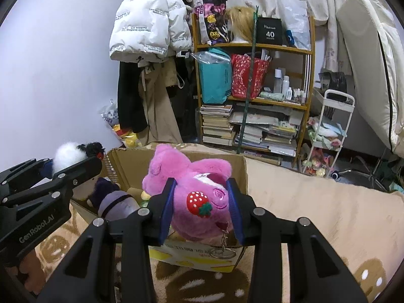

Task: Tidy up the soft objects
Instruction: 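Lower the pompom toy into the box with the left tool while the right tool drops the pink bear in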

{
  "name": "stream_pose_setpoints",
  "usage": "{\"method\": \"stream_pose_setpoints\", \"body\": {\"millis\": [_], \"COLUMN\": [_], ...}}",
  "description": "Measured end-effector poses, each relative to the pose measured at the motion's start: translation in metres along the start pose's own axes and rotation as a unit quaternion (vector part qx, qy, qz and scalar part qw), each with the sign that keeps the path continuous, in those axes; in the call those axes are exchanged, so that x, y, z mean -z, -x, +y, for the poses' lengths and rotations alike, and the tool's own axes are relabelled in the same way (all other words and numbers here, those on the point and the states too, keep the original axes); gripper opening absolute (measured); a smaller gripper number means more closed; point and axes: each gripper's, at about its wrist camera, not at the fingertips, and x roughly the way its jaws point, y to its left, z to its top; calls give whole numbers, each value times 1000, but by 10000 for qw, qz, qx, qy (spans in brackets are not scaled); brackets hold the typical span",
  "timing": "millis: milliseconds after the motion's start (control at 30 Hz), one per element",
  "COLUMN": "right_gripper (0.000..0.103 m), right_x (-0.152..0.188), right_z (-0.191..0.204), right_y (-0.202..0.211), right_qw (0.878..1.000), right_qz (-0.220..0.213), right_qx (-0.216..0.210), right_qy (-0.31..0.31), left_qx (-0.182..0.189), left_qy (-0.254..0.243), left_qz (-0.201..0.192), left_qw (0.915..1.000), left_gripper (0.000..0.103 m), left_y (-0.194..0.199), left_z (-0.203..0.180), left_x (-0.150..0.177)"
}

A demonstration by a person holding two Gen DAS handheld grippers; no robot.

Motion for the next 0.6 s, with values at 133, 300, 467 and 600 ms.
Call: {"method": "stream_pose_setpoints", "body": {"millis": [133, 300, 467, 600], "right_gripper": [42, 42, 43, 43], "right_x": [4, 8, 12, 14], "right_z": [-4, -10, -13, -15], "right_y": [-5, -12, -18, -20], "right_qw": [9999, 9992, 9984, 9979], "right_qz": [107, 244, 368, 436], "right_qx": [-39, -155, -207, -235], "right_qy": [-113, -282, -366, -421], "left_qx": [22, 65, 118, 108], "left_qy": [-31, 36, 116, 156], "left_qz": [130, 295, 435, 470], "left_qw": [9999, 9995, 9989, 9987], "left_gripper": [34, 34, 35, 35], "left_y": [-7, -16, -23, -24], "left_z": [-2, -2, 0, 1], "left_x": [4, 8, 10, 11]}}
